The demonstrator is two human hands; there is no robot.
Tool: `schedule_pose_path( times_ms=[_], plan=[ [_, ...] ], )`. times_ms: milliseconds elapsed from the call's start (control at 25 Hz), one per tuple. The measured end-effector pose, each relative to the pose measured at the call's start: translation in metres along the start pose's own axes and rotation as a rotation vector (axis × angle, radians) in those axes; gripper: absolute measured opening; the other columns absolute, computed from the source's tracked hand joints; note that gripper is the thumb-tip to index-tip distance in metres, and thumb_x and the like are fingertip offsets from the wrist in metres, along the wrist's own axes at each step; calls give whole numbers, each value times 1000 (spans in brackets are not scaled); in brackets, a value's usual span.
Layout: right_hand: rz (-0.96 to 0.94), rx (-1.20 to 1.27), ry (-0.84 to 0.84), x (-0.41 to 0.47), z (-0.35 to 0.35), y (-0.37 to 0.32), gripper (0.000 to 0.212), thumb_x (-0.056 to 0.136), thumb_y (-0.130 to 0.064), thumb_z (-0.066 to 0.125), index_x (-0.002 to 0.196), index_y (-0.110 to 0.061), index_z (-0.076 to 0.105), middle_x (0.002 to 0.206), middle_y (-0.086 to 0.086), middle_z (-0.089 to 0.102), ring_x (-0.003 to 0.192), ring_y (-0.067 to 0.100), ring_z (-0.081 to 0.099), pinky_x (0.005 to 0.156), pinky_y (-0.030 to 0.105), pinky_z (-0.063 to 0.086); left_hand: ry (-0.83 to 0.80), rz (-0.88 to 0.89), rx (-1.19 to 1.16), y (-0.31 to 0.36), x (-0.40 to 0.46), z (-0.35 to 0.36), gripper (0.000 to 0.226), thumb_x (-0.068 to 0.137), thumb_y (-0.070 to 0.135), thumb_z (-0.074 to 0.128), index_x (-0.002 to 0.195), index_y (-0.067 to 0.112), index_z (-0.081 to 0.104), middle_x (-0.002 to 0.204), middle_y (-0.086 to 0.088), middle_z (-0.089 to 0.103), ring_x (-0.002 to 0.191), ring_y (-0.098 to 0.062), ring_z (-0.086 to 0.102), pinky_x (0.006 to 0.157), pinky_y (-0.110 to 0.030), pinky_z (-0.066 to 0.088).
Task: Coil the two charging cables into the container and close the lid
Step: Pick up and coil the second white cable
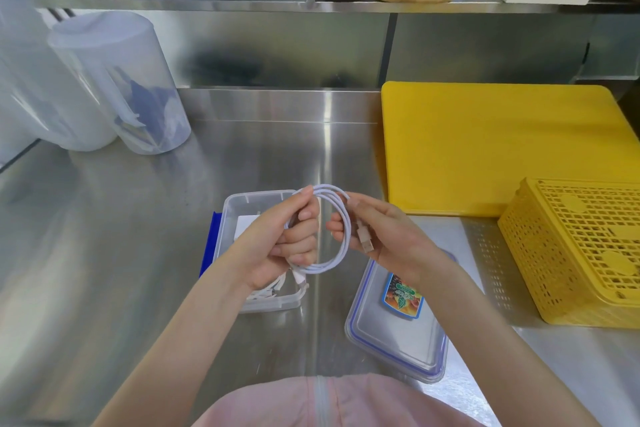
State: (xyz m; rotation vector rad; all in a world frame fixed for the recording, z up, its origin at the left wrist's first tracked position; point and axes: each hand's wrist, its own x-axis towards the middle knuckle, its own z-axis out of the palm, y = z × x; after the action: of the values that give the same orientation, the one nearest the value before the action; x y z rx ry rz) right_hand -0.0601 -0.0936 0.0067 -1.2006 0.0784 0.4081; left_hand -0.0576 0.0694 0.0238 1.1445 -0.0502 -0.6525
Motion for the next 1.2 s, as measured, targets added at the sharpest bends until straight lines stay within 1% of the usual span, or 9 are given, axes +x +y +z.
schedule_pose_path(
  times_ms=[120, 240, 320, 440, 600, 840, 920, 1000, 1200],
  plan=[
    [80, 85, -119, 0, 1, -3, 27, 96, -14, 38, 101, -9, 64, 77, 2, 73, 75, 11, 70, 66, 21, 57, -82, -30, -65, -2, -1, 2, 39, 81, 43, 43, 49, 22, 41, 34, 10, 12, 27, -4, 8, 29, -11, 22],
    [8, -91, -135, 2, -1, -2, 25, 94, -19, 45, 106, -13, 65, 84, -4, 68, 84, 10, 63, 78, 23, 52, -253, -58, -170, 1, -5, 2, 37, 75, 46, 58, 51, 23, 44, 37, 8, 11, 28, -7, 8, 29, -8, 24],
    [-1, -188, -95, 1, -4, -1, 22, 92, -22, 47, 100, -20, 68, 73, -6, 60, 71, 8, 55, 67, 18, 48, -238, -50, -166, 2, -5, 0, 36, 71, 46, 61, 51, 22, 43, 37, 8, 12, 28, -7, 9, 28, -8, 25],
    [50, -43, -125, -2, -4, 0, 21, 85, -23, 51, 97, -22, 68, 64, -3, 52, 55, 4, 48, 53, 14, 45, -191, -38, -179, 1, -5, -2, 35, 69, 44, 61, 50, 21, 42, 37, 8, 11, 29, -8, 7, 27, -10, 23],
    [133, 125, -107, -2, -2, -1, 24, 88, -13, 49, 88, -17, 72, 60, -2, 63, 52, 5, 59, 51, 14, 51, -244, -43, -279, -3, -4, -4, 36, 72, 42, 65, 51, 20, 44, 37, 8, 14, 28, -8, 10, 27, -10, 24],
    [259, 231, -145, -5, 2, -1, 34, 90, -33, 44, 87, -18, 74, 54, -6, 54, 58, 7, 56, 67, 21, 52, 42, 49, 2, -1, 0, 0, 44, 88, 42, 39, 50, 20, 38, 35, 11, 15, 28, -3, 10, 30, -14, 21],
    [202, 115, -130, -7, 4, 0, 33, 88, -32, 48, 99, -10, 69, 58, -5, 51, 61, 9, 51, 72, 23, 48, 134, 116, 72, -5, 2, -2, 43, 94, 37, 34, 55, 18, 35, 34, 12, 20, 28, -2, 15, 32, -16, 23],
    [71, -205, -114, -7, 4, 2, 29, 85, -21, 56, 112, -10, 60, 67, -4, 53, 68, 9, 51, 74, 21, 46, 191, 162, 95, -9, 5, -3, 41, 96, 36, 33, 58, 18, 35, 35, 12, 21, 29, -2, 16, 34, -17, 25],
    [-75, -512, 38, 1, -1, 13, 25, 92, -12, 49, 114, -10, 61, 99, 9, 67, 84, 11, 65, 75, 13, 54, 235, 199, 83, -9, 6, -11, 40, 96, 35, 33, 60, 18, 38, 35, 12, 21, 29, -2, 16, 36, -16, 29]
  ],
)
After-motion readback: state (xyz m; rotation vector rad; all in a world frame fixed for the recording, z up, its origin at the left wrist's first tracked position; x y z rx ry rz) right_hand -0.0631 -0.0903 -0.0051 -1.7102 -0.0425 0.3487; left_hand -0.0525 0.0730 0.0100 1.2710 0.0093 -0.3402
